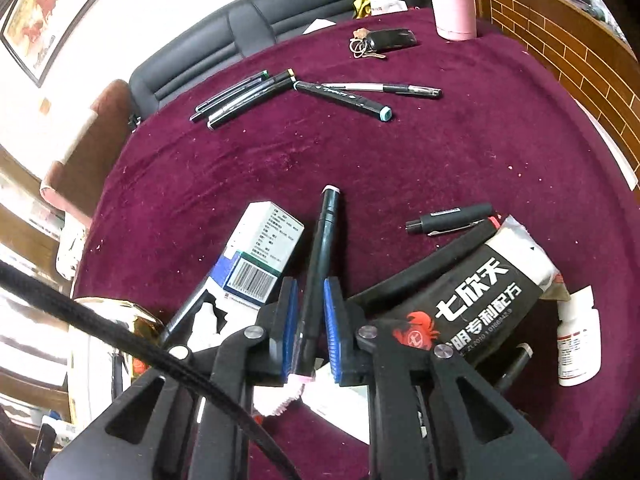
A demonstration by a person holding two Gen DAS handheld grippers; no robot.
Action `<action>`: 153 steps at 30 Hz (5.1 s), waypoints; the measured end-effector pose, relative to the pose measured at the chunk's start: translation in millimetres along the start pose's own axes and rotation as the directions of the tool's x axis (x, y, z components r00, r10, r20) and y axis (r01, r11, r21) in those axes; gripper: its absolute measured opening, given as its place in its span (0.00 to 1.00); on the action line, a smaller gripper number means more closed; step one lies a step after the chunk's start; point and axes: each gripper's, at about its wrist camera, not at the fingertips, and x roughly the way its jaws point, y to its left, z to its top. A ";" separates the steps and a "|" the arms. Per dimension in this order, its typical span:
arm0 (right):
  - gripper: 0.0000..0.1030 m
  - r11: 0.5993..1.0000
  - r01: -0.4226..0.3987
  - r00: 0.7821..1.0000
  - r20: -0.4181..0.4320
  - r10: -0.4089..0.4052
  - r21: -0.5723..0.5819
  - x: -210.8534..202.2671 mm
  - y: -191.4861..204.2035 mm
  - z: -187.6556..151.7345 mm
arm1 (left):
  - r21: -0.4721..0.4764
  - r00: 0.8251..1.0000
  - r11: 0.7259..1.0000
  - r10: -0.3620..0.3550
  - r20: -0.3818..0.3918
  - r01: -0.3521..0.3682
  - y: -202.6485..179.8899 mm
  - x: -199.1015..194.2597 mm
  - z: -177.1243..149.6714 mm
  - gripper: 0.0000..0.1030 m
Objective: Organize objects
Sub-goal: 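Carry the white jar toward the tray with the left gripper while the right grasps a marker, then place the white jar and the black marker in the tray and open both grippers, then move both grippers back over the cluttered table, then lower the left gripper onto the white barcode box on the table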
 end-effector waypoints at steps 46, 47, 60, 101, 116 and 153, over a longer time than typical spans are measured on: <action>0.14 0.792 -0.604 0.723 -0.358 0.591 0.087 93.2 206.2 -73.0 | -0.037 0.958 0.969 0.236 -0.164 -0.245 97.0 54.4 70.1 0.25; 0.14 0.803 -0.590 0.732 -0.365 0.575 0.082 99.0 210.6 -73.1 | -0.047 0.955 0.966 0.242 -0.170 -0.253 101.5 58.8 70.5 0.25; 0.34 0.841 -0.540 0.806 -0.300 0.511 -0.019 90.4 220.7 -69.3 | -0.148 0.970 0.964 0.200 -0.136 -0.220 122.9 60.0 70.3 0.46; 1.00 0.970 -0.176 0.642 0.727 0.244 -0.170 -189.2 1.6 -167.8 | 0.060 0.996 0.998 -0.037 0.080 0.032 -63.7 50.6 -6.1 0.79; 1.00 0.937 -0.349 0.751 0.601 0.274 0.010 -148.8 -76.3 -150.9 | 0.201 0.975 0.966 -0.127 -0.184 0.163 -156.9 96.4 -77.4 0.79; 1.00 0.852 -0.509 0.799 0.436 0.414 0.125 -93.9 -132.0 -140.1 | 0.175 0.915 0.969 -0.096 -0.392 0.177 -151.8 148.8 -104.4 0.92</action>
